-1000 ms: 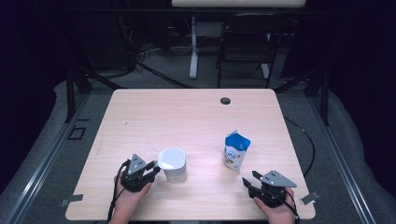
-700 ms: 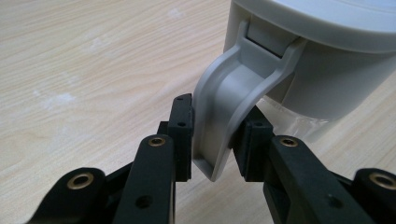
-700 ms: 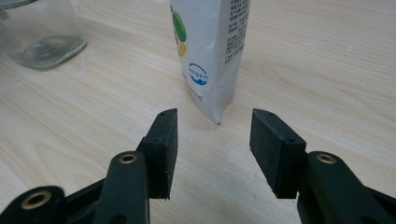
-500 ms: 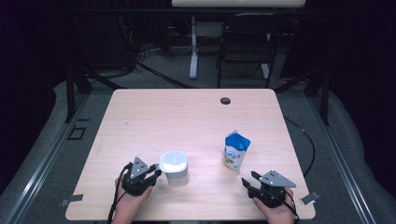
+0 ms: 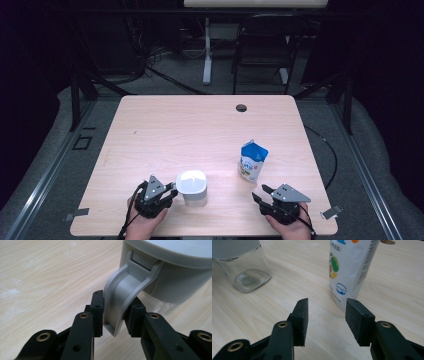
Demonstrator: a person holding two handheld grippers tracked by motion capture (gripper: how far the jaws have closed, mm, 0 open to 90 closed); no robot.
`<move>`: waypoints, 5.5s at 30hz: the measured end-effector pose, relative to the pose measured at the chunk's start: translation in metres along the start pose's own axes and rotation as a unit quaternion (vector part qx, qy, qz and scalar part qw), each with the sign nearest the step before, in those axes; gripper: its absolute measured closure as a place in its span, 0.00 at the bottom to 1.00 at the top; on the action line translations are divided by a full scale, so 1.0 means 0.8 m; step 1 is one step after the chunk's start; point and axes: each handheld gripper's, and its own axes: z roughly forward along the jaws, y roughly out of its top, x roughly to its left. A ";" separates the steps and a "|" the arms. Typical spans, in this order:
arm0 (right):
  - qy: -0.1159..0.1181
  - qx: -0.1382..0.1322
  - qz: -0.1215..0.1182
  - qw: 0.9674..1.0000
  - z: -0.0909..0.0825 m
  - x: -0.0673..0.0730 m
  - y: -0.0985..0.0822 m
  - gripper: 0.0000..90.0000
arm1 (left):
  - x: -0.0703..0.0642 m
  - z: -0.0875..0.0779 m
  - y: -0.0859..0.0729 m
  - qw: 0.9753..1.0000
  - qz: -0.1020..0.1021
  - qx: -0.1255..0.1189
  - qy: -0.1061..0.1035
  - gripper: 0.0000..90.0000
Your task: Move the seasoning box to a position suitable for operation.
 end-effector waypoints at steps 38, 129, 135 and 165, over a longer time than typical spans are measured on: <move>0.079 0.011 -0.039 0.996 0.016 0.047 0.031 0.67 | -0.017 -0.040 0.007 0.995 -0.022 -0.026 -0.090 0.62; 0.167 0.033 -0.103 0.980 0.037 0.090 0.084 1.00 | -0.019 -0.046 0.061 0.993 0.020 -0.034 -0.109 1.00; 0.170 0.031 -0.100 0.980 0.037 0.089 0.084 1.00 | -0.019 -0.046 0.060 0.993 0.019 -0.036 -0.109 1.00; 0.178 0.020 -0.096 0.979 0.035 0.091 0.086 1.00 | -0.015 -0.046 0.059 0.993 0.014 -0.037 -0.113 1.00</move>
